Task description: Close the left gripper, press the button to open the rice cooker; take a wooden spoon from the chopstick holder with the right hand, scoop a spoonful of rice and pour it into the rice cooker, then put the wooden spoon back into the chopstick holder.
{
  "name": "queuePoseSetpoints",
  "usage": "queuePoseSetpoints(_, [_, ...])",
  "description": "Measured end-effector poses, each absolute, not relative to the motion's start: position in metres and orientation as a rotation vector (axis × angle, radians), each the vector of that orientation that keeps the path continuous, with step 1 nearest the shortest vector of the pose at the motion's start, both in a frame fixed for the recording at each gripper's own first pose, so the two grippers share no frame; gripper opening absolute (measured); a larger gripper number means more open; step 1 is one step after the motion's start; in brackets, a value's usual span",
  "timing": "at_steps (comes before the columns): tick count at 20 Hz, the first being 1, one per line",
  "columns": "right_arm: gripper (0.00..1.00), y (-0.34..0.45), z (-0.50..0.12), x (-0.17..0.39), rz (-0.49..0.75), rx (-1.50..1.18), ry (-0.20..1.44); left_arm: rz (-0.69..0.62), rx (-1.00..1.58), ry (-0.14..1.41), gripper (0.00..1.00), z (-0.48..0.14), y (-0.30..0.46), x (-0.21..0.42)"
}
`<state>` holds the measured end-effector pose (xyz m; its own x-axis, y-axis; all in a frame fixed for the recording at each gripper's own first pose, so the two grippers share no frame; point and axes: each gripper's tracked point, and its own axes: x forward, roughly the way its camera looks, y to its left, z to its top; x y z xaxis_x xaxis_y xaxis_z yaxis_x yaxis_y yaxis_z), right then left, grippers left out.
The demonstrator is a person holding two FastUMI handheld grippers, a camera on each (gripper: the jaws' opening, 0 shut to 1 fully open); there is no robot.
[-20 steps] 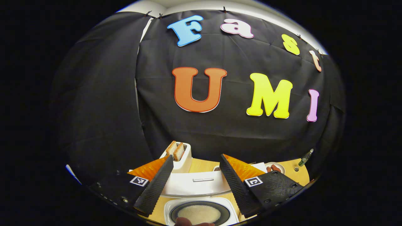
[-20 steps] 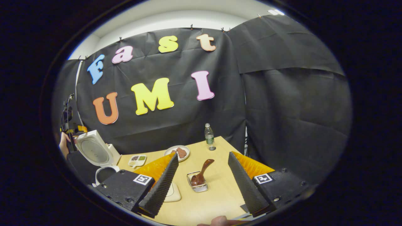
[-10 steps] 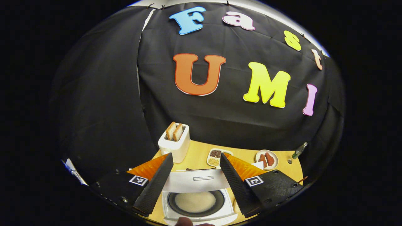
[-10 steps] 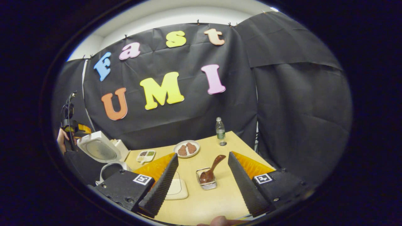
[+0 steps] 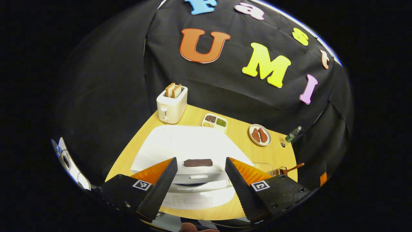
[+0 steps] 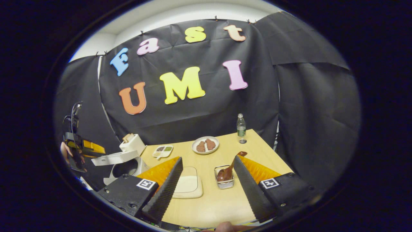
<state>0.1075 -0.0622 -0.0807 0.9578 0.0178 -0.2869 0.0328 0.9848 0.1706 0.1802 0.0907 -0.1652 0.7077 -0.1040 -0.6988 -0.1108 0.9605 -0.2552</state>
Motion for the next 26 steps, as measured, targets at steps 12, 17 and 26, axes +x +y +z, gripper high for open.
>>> queuePoseSetpoints(12, [1.0, -0.063, -0.092, 0.106, 0.018, 0.171, 0.329, 0.034, -0.286, 1.053, 0.95, -0.251, 0.078, 0.159])
queuePoseSetpoints(17, [1.0, -0.065, -0.088, 0.119, 0.027, 0.159, 0.312, 0.056, -0.278, 1.136, 0.95, -0.259, 0.077, 0.16])
queuePoseSetpoints(26, [0.99, -0.063, -0.111, 0.153, 0.089, 0.207, 0.37, 0.047, -0.249, 1.217, 0.96, -0.266, 0.077, 0.153])
